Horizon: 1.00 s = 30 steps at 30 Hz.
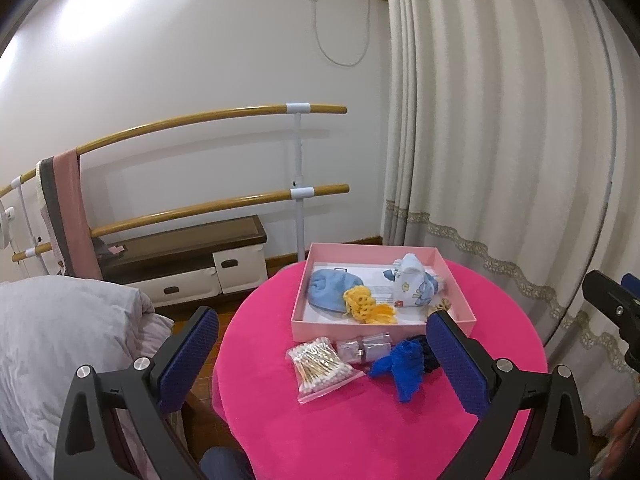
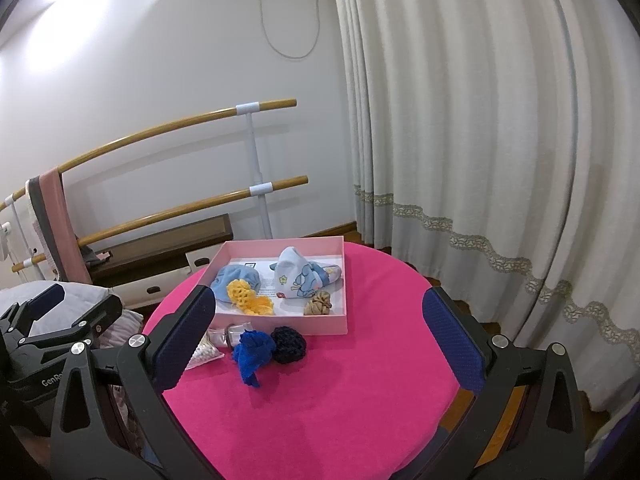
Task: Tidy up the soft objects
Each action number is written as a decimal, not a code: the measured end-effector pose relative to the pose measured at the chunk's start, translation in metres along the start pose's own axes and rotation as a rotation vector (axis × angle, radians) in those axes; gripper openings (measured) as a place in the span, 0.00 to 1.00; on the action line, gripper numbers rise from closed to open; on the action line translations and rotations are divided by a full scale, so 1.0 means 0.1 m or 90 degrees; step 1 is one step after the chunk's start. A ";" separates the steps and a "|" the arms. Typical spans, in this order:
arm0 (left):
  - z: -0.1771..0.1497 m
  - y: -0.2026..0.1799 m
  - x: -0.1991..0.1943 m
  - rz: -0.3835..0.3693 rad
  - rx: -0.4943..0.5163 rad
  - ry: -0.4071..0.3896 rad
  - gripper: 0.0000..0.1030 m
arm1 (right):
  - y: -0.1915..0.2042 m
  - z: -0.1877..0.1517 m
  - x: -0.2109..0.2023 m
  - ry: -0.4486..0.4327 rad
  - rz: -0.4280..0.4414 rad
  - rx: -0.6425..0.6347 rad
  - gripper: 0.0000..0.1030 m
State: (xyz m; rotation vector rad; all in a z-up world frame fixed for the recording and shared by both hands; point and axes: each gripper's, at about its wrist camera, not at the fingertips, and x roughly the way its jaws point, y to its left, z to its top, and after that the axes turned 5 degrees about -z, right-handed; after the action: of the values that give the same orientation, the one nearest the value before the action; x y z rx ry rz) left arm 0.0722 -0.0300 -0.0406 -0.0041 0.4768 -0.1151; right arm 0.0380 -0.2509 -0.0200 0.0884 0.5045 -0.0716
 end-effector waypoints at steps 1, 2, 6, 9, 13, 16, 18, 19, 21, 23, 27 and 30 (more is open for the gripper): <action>0.00 0.01 0.01 0.001 -0.001 0.000 1.00 | 0.00 0.00 0.00 -0.001 -0.001 0.001 1.00; -0.01 0.01 0.02 0.002 -0.003 -0.001 1.00 | 0.00 0.00 -0.01 -0.001 -0.002 0.000 1.00; -0.04 0.03 0.06 0.003 -0.010 0.002 1.00 | 0.01 -0.01 0.01 0.001 -0.005 -0.002 1.00; -0.04 0.07 0.10 0.008 -0.015 0.005 1.00 | 0.00 -0.03 0.03 0.006 -0.004 -0.003 1.00; -0.04 0.13 0.12 0.017 -0.021 -0.001 1.00 | 0.01 -0.03 0.05 0.010 -0.005 -0.007 1.00; -0.06 0.19 0.19 0.025 -0.027 0.004 1.00 | 0.01 -0.04 0.09 0.016 -0.006 -0.013 1.00; -0.10 0.20 0.26 0.031 -0.025 0.015 1.00 | 0.01 -0.06 0.14 0.025 -0.007 -0.017 1.00; -0.12 0.21 0.33 0.035 -0.023 0.027 1.00 | 0.00 -0.07 0.18 0.030 -0.007 -0.017 1.00; -0.15 0.20 0.43 0.036 -0.020 0.044 1.00 | -0.02 -0.11 0.28 0.046 -0.008 -0.017 1.00; -0.21 0.17 0.58 0.040 -0.017 0.067 1.00 | -0.04 -0.15 0.37 0.062 -0.010 -0.017 1.00; -0.27 0.11 0.86 0.037 -0.013 0.100 1.00 | -0.06 -0.24 0.58 0.094 -0.008 -0.019 1.00; -0.30 0.09 1.08 0.040 -0.007 0.117 1.00 | -0.05 -0.28 0.72 0.113 -0.006 -0.022 1.00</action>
State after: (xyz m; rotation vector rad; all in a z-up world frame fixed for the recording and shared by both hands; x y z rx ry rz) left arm 0.1545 -0.0320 -0.1164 0.0102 0.6613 -0.0515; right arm 0.0867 -0.2562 -0.0800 0.0579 0.6830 -0.0650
